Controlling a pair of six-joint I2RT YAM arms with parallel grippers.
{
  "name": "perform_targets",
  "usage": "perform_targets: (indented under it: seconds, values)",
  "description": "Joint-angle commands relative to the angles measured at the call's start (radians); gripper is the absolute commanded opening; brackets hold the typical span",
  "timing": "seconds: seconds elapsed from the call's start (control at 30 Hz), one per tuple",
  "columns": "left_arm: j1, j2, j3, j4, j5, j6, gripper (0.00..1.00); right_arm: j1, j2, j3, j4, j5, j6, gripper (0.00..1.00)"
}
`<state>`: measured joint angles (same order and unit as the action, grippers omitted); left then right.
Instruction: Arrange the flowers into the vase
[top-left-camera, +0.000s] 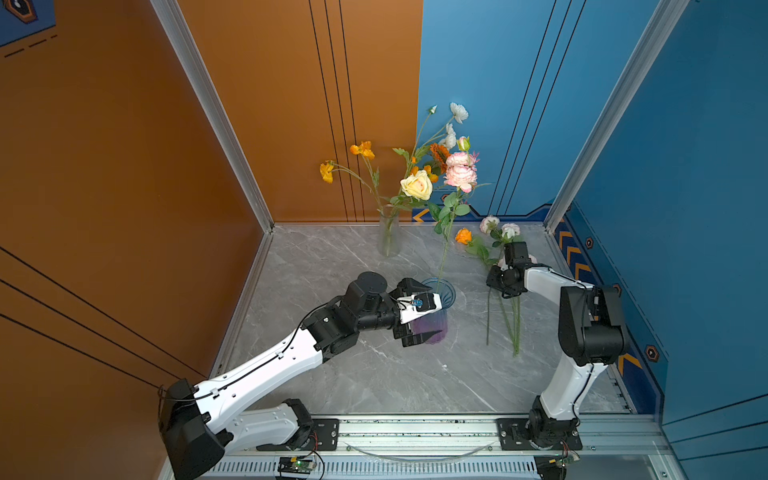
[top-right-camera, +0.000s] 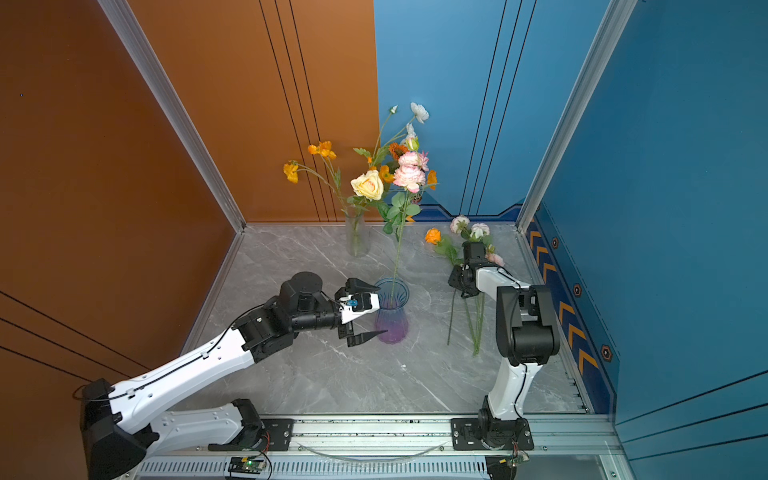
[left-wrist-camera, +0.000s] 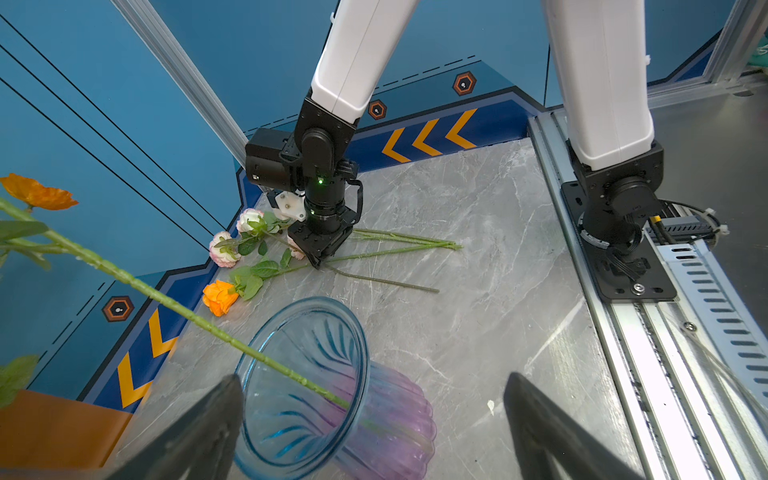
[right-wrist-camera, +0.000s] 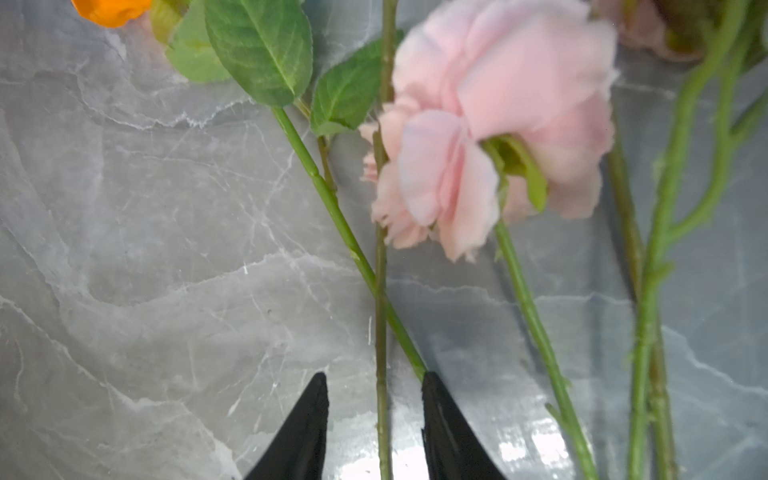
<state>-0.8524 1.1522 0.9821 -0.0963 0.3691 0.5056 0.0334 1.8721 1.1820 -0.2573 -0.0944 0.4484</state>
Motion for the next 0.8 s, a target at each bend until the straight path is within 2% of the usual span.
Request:
perform_targets:
  seconds: [0.0,0.43,0.67,0.77]
  values:
    - [-0.01,-0.006,-0.016,-0.003,-0.009,0.016,0.98,-0.004,0.033,0.047,-0.007,0.032,-0.019,0.39]
    - [-0.013,-0.008,-0.022,-0.003,-0.013,0.022,0.98,-0.001,0.113,0.13,-0.052,0.041,-0.02,0.34]
    - [-0.016,-0.006,-0.023,-0.002,-0.016,0.026,0.98,0.005,0.12,0.142,-0.061,0.045,-0.026,0.21]
    - [-0.018,-0.008,-0.023,-0.005,-0.018,0.029,0.98,0.005,0.122,0.145,-0.07,0.045,-0.031,0.18]
